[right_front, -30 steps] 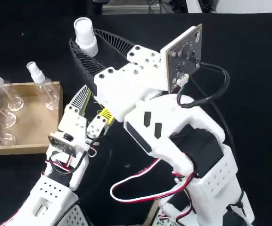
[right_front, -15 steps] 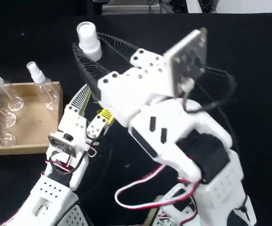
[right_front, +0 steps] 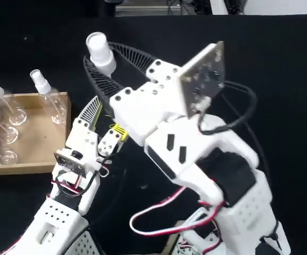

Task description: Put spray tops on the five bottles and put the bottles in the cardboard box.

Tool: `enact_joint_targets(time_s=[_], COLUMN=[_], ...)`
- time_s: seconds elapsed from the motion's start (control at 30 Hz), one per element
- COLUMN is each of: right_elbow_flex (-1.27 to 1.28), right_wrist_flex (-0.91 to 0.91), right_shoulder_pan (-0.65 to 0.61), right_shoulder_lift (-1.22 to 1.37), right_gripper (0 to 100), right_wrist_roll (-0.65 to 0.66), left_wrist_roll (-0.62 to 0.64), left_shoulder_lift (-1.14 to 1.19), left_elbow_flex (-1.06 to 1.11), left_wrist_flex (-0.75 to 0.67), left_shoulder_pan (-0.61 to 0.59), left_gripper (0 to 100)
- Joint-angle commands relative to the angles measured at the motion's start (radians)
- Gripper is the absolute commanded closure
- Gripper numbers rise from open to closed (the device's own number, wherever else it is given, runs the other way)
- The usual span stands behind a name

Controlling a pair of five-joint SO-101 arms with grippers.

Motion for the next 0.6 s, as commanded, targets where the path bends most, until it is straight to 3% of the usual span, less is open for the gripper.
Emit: enact_joint_targets(time_s=[0.0, 0.57], right_elbow_flex=[0.042, 0.025], right_wrist_flex=[-0.097, -0.135], right_shoulder_pan=[-0.011, -0.009], right_shoulder_lift=[-0.03, -0.073], right_gripper=[98.7, 98.7], right_wrist_roll=[0.005, 0.011], left_wrist_roll=[0.005, 0.005], left_shoulder_lift=[-0.005, -0.005], left_elbow_flex=[0.028, 0.028], left_wrist_flex=[-0.025, -0.025], left_shoulder_pan=[0.012, 0.012], left_gripper=[97, 97])
